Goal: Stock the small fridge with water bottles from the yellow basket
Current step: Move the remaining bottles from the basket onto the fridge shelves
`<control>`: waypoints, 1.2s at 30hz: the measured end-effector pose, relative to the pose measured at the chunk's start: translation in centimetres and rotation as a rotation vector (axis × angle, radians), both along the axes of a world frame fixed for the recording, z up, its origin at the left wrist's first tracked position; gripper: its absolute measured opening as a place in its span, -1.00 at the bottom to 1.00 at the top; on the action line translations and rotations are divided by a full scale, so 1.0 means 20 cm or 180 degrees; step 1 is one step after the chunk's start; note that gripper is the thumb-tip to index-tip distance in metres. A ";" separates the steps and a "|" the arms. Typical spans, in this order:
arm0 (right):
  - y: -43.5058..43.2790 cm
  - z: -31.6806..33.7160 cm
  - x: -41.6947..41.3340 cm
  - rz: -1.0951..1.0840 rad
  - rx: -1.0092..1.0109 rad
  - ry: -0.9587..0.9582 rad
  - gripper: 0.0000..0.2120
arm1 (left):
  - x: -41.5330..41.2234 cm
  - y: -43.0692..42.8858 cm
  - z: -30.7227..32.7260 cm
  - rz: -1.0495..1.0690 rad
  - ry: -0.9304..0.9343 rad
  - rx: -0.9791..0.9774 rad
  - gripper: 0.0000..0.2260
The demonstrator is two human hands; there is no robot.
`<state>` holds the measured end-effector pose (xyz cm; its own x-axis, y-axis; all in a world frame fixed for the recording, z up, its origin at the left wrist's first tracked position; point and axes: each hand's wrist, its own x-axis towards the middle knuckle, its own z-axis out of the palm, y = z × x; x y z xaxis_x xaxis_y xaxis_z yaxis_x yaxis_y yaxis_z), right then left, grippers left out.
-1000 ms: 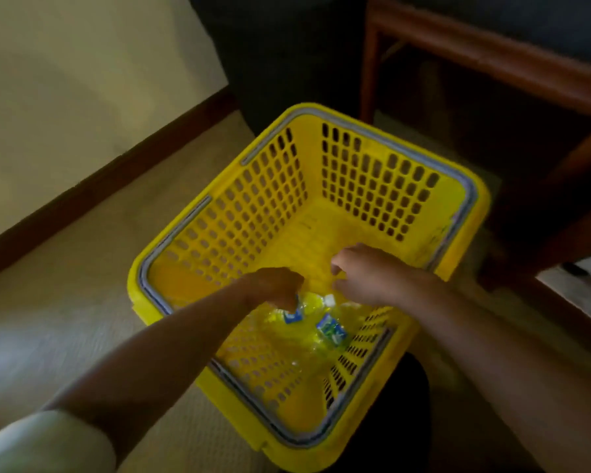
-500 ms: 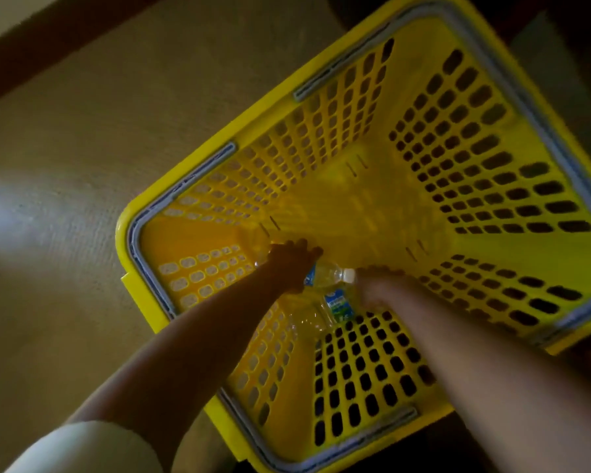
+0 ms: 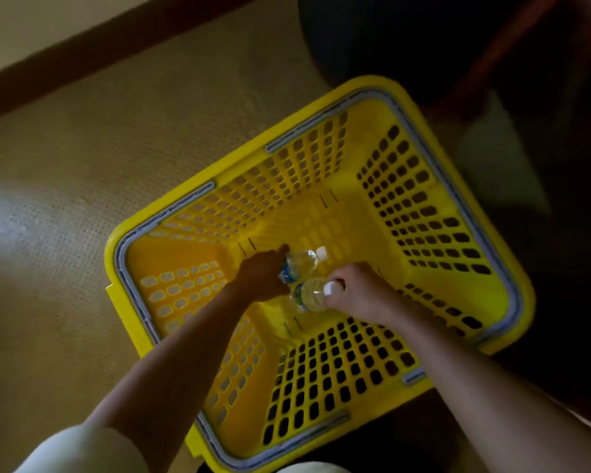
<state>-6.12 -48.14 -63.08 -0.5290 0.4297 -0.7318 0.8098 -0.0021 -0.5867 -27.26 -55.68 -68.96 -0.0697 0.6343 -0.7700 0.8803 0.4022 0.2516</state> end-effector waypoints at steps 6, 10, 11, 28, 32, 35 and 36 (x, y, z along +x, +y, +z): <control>-0.03 0.30 0.14 -0.1120 0.0844 0.0547 -0.74 | 0.03 0.11 0.23 0.0347 -0.0216 0.0881 -0.27; -0.14 0.50 0.25 -0.1899 0.1341 0.1034 -0.79 | 0.08 0.10 0.44 0.0492 -0.0642 0.1462 -0.32; -0.20 0.57 0.28 -0.2087 0.1496 0.1153 -0.80 | 0.11 0.09 0.51 0.0454 -0.0722 0.1610 -0.32; -1.35 0.93 1.05 -0.6193 0.2105 0.3103 -0.63 | 0.96 -0.41 1.28 -0.1810 -0.2200 0.2178 -0.39; -1.54 0.78 1.40 -0.7169 0.1400 0.2590 -0.54 | 1.36 -0.46 1.24 -0.2736 -0.1937 0.2208 -0.40; -1.61 0.72 1.69 -0.7329 0.0529 0.2548 -0.52 | 1.67 -0.46 1.18 -0.3247 -0.1588 0.2047 -0.29; -1.63 0.70 1.78 -0.7253 0.0294 0.2508 -0.54 | 1.78 -0.46 1.16 -0.3405 -0.1494 0.1939 -0.24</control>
<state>29.56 -80.67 -49.16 0.5599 0.4933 -0.6657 -0.6940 -0.1596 -0.7020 8.33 -64.79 -45.67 0.8737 0.4606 -0.1564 0.4707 -0.7196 0.5105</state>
